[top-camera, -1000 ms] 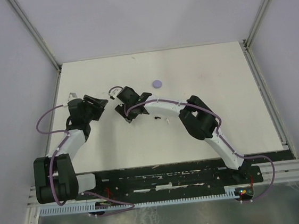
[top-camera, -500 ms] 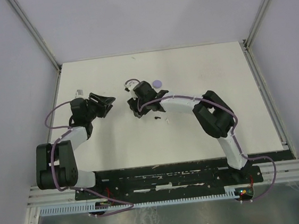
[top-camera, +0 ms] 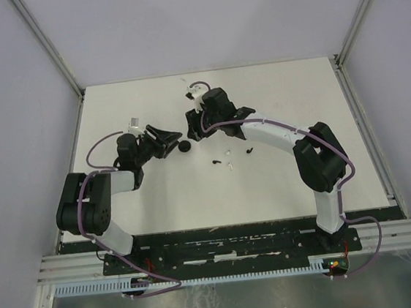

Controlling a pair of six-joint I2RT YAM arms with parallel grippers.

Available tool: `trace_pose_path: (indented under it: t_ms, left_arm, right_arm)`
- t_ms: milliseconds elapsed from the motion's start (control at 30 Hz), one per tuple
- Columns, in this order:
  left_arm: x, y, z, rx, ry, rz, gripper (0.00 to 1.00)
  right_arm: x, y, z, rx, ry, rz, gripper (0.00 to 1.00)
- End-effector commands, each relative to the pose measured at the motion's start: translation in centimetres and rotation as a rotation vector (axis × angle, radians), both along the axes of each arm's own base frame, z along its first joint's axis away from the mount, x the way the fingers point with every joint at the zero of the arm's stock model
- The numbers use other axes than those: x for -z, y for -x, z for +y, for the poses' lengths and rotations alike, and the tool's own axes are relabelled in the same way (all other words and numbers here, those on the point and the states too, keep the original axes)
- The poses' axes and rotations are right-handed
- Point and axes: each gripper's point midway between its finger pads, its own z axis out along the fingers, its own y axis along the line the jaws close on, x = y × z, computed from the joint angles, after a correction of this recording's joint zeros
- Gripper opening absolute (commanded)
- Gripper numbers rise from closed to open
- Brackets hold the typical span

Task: Insert the wireless bluetooth earbuds into the charging case
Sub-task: Open the charging case.

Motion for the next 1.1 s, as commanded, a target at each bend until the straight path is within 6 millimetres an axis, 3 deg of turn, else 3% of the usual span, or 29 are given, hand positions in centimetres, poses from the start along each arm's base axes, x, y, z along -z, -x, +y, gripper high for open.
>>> trace_pose_path:
  t_ms: [0, 467, 1067]
  left_arm:
    - [-4.2, -1.3, -2.0, 0.042, 0.108, -0.142, 0.58]
    - [-5.2, -1.3, -4.5, 0.089, 0.141, -0.178, 0.53]
    - [-4.6, 0.0, -4.4, 0.098, 0.118, -0.163, 0.47]
  right_arm:
    - [-3.1, 1.2, 1.1, -0.051, -0.083, -0.019, 0.38]
    - [-3.6, 1.6, 1.1, -0.062, -0.094, -0.013, 0.37]
    - [-4.2, 1.0, 1.1, -0.040, -0.101, -0.024, 0.36]
